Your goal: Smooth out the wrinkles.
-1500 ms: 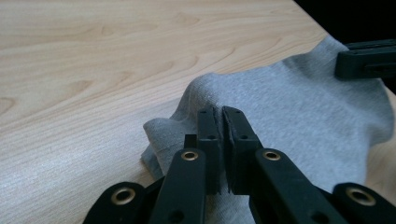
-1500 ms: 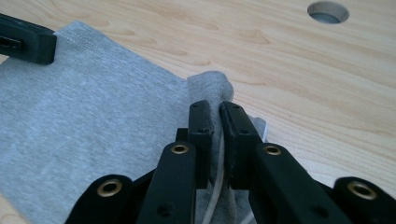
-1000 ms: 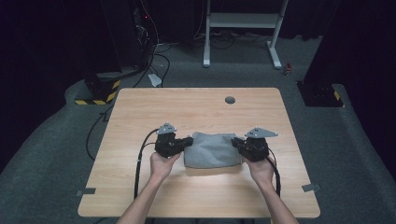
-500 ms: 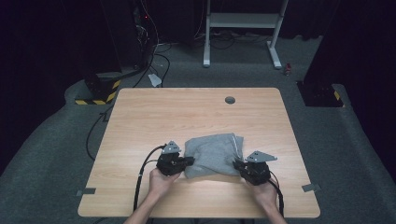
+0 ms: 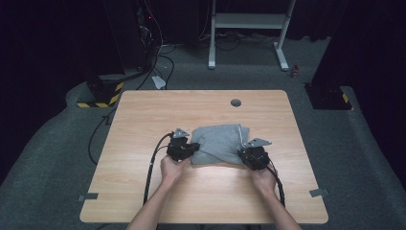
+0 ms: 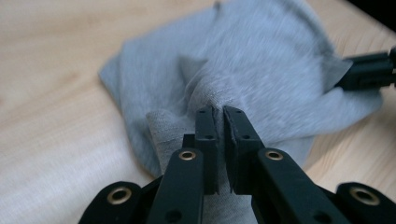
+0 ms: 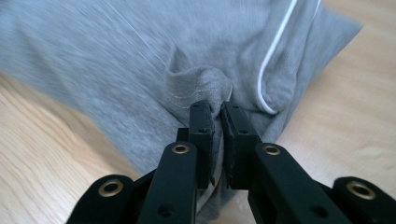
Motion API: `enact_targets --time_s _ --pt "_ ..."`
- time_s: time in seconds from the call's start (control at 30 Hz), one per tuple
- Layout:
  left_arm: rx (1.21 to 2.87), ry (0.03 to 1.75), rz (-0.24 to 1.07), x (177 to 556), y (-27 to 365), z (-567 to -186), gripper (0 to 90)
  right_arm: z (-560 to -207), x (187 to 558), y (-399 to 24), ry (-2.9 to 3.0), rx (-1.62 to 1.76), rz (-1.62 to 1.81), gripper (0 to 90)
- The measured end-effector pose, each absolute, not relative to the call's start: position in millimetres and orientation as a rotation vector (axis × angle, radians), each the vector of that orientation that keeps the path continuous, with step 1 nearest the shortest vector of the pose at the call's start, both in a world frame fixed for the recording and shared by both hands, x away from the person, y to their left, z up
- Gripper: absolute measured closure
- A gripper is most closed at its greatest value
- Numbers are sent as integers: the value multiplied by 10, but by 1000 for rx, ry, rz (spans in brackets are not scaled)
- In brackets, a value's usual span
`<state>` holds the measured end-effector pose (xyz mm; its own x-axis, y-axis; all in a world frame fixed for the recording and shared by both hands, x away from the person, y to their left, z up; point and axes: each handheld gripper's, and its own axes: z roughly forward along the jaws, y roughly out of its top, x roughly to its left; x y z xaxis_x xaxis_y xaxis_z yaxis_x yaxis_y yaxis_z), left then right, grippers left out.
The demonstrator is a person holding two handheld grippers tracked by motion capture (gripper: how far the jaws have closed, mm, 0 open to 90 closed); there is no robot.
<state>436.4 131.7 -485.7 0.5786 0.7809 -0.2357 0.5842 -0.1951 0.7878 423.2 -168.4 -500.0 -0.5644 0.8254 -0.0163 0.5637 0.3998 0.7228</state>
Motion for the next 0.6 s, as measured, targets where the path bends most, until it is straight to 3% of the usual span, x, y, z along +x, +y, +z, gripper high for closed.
enact_targets --time_s 0.2,0.43,0.53,0.6 --pt "1927 958 294 4070 1347 -4734 839 -4803 3918 -1731 2269 1084 1075 831" --pt "2041 883 274 3780 1304 -4997 840 -5119 3594 -1756 2384 1026 992 821" --pt "2047 926 245 3764 1316 -5079 822 -5186 3595 -1781 2385 1064 1005 769" --pt "2003 947 235 3727 1336 -5050 737 -5184 3599 -1785 2389 1064 1002 696"
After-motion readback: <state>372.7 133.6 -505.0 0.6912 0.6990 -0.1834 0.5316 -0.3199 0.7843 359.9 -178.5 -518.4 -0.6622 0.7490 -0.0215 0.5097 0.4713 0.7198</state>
